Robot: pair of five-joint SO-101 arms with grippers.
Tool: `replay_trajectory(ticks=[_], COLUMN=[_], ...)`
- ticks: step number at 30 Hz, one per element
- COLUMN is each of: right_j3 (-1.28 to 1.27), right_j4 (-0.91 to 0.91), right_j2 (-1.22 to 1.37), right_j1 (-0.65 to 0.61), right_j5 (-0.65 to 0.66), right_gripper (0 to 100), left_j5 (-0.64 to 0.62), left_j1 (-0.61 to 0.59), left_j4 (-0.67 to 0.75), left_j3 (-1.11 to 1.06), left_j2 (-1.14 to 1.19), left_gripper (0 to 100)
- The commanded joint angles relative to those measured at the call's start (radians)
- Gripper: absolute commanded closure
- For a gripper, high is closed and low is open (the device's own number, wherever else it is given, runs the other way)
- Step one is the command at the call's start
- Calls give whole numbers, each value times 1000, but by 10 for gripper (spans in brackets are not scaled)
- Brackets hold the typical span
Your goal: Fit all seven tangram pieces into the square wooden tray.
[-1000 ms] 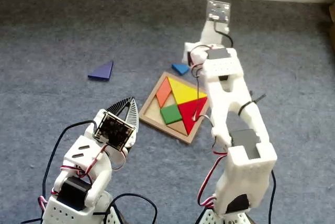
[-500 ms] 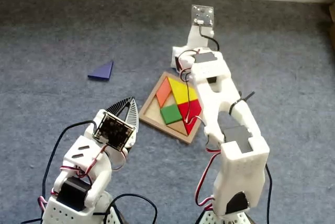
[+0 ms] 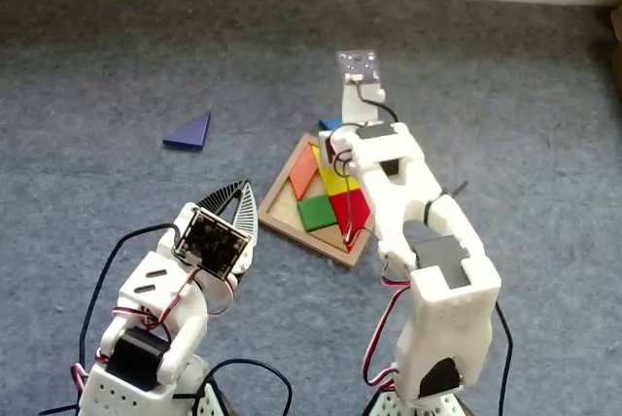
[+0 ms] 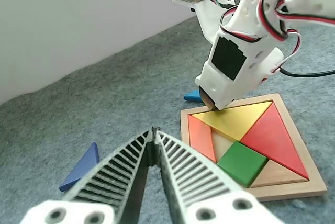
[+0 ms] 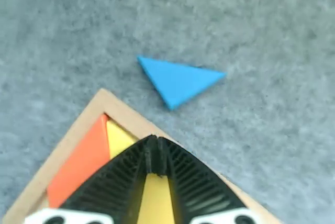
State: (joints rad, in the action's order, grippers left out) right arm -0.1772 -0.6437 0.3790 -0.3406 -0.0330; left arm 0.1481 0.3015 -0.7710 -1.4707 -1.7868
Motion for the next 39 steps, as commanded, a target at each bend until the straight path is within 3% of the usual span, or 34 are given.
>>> replay_trajectory(ticks=[1,9,12,17,25,39], right_j3=[-51,-111,-108,-145,-150,-185], right_j4=[2,-67,1,288,542,530], right_j2=[-44,-303,-340,-282,-45,-30], right_j1=[59,97,90,68,42,24], right_j5=[58,98,-20,-206,-206,-201], right_gripper=[993,993,993,993,993,993], left_j5=[8,8,8,8,8,8], left_j1=[16,16,16,16,16,16], left_j4=[0,0,0,0,0,0], left_j3=[41,39,39,39,39,39], left_j2=[-30,-30,-30,-30,-30,-30], left_gripper=[994,994,994,994,994,993])
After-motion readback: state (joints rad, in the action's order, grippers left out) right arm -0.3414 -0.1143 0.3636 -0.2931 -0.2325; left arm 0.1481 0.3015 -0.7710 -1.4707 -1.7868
